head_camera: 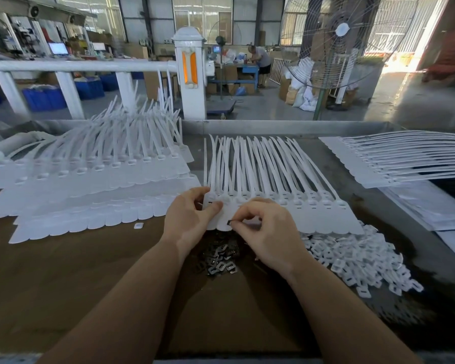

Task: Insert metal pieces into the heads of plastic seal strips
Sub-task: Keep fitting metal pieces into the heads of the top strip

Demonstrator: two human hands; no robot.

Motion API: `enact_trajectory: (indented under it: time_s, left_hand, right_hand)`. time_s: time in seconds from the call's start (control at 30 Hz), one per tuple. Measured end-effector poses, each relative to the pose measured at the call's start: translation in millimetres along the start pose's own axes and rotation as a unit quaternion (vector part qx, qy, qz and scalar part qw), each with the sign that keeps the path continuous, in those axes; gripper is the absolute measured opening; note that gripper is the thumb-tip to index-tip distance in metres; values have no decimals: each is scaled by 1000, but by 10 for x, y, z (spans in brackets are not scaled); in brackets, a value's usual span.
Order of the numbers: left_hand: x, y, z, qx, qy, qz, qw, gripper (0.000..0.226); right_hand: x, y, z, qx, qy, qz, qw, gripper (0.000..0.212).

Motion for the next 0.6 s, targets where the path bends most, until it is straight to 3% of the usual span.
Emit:
enact_trajectory:
  time_s: [0.17, 0.23, 0.37, 0.6]
  left_hand:
    - [-53, -78, -220, 43, 96, -45, 993, 32]
    - [-112, -53, -342, 29, 137, -31, 990, 16]
    - [-236, 67, -538, 14, 217, 35, 975, 9]
    - [-216, 114, -500, -35, 187, 65, 980, 17]
  right_hand:
    - [5, -95, -97, -56, 25, -54, 997, 3]
    - [4, -106, -96, -65, 24, -64, 996, 3]
    - [16, -113, -97, -72, 24, -68, 995, 3]
    - [7, -83, -83, -64, 16, -53, 996, 5]
Point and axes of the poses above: each hand's wrist, its own x-axis towards the middle knuckle, its own y-axis out of the palm, z = x × y, the point moved 9 cm from there along x, towards the middle knuckle, and after that the axes turned 6 degrees about -z, right-handed, at the moved point
